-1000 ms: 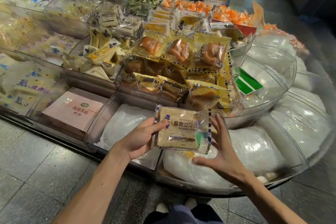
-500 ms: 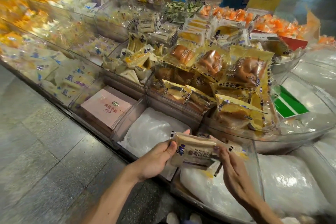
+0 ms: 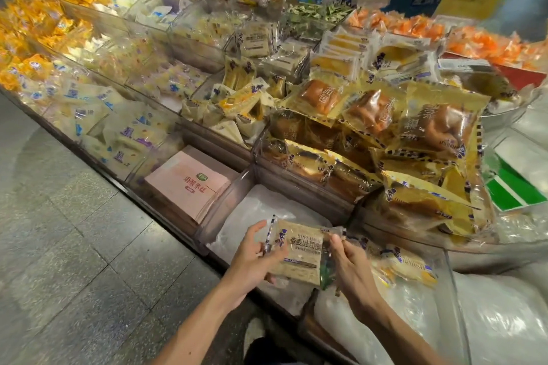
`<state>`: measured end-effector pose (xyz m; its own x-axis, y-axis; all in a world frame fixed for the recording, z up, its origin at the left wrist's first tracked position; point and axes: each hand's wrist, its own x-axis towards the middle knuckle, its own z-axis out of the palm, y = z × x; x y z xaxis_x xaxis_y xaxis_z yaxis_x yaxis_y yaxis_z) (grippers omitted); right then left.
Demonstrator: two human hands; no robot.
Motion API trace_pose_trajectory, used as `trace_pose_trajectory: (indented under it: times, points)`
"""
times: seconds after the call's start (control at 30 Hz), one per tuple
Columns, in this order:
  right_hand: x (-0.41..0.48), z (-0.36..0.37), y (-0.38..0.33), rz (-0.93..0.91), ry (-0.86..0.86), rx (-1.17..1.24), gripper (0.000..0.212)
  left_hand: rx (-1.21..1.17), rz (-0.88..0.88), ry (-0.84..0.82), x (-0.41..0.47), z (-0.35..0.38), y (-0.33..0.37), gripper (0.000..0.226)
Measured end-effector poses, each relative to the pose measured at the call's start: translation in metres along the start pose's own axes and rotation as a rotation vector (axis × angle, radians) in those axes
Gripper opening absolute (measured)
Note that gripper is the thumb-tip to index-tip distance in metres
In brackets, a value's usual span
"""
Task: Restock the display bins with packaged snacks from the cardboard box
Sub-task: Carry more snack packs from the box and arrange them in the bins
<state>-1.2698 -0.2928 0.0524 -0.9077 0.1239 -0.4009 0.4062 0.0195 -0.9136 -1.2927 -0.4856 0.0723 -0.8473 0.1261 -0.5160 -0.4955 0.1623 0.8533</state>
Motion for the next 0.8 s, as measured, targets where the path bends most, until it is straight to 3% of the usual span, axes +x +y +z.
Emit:
trace_pose_trajectory:
  times: [0.07, 0.2, 0.3, 0.43, 0.63, 0.8]
  points:
    - [0.014, 0.017, 0.005, 0.052, 0.026, -0.003, 0.038, 0.062, 0.034, -0.003, 0.016, -0.021, 0.000, 0.070]
    - [0.053, 0.061, 0.005, 0.113, 0.131, -0.071, 0.019, 0.265, 0.099, -0.002, 0.065, -0.069, 0.008, 0.051]
    - [0.088, 0.095, 0.003, 0.154, 0.232, -0.075, 0.026, 0.523, 0.132, -0.030, 0.116, -0.099, 0.014, 0.033]
    - [0.122, 0.123, 0.000, 0.172, 0.317, -0.150, 0.034, 0.795, 0.193, -0.002, 0.160, -0.112, 0.018, 0.037]
    - [0.137, 0.130, 0.005, 0.147, 0.299, -0.520, 0.021, 1.038, 0.300, -0.132, 0.178, -0.096, 0.015, 0.049]
    - [0.139, 0.137, 0.004, 0.162, 0.242, -0.577, 0.044, 1.174, 0.297, -0.224, 0.182, -0.100, 0.016, 0.049]
